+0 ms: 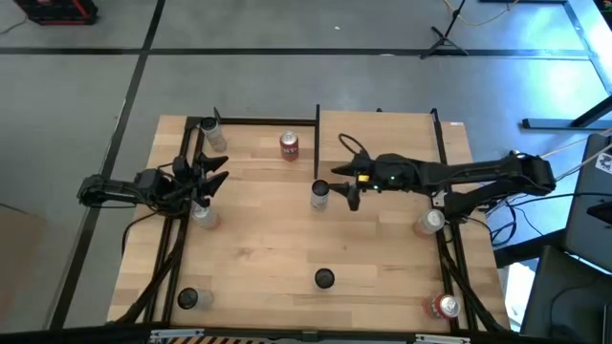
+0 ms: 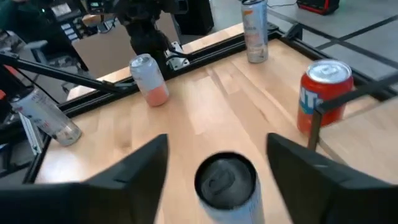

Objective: Place canned beverage on shelf
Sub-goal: Put the top white blue soda can on the shelf

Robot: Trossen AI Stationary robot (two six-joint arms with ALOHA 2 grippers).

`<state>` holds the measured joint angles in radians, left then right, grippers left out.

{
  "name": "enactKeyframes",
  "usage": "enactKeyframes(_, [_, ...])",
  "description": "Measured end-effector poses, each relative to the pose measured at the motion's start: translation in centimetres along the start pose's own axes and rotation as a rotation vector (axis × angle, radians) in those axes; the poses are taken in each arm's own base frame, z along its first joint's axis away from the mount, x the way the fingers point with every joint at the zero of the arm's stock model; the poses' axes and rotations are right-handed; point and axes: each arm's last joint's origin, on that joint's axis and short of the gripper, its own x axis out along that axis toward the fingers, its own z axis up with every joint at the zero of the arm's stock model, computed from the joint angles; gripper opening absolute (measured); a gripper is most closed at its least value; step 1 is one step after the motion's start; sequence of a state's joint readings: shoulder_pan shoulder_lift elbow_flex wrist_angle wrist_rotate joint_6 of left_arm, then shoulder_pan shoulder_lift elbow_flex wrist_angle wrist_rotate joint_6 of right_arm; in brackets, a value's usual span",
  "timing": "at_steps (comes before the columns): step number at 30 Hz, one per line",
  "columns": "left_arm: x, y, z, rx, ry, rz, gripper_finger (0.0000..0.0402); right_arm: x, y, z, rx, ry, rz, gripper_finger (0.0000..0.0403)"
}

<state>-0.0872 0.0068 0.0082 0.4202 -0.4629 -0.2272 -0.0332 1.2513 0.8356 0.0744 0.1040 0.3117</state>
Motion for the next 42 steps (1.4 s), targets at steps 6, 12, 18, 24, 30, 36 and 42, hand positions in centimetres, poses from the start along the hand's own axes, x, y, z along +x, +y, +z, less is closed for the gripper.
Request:
enactKeyframes(6, [0.0,0.0,0.1,-0.051,-0.007,-0.01,0.0292,0.4,0.1,0.7,-0.088,-0.009,-0.059,0.0355])
enactKeyframes(12, [0.0,-0.3,0.3,-0.126,-0.018,-0.086,0.0292,0.4,-0.1,0.8,-0.077,-0.035,-0.128,0.0374])
enactKeyframes(18, [0.0,-0.3,0.4,-0.122,-0.024,-0.066,0.0292,0.9,-0.1,0.5,-0.086,-0.024,-0.119,0.0374])
enactKeyframes(24, [0.0,-0.2,0.3,-0.12,-0.023,-0.052,0.0292,2.7,-0.3,-0.8,-0.095,0.036,-0.124,0.0374])
enactKeyframes(30, [0.0,-0.1,0.3,-0.119,-0.032,-0.006,0.0292,4.3,-0.5,-2.1,-0.102,0.083,-0.124,0.0374])
enactKeyframes(36, [0.0,-0.1,0.3,-0.118,-0.032,-0.004,0.0292,5.2,-0.5,-3.1,-0.102,0.141,-0.061,0.0374])
enactKeyframes(42, [0.0,0.0,0.3,-0.118,-0.036,0.01,0.0292,6.3,-0.7,-4.3,-0.108,0.189,-0.074,0.0374])
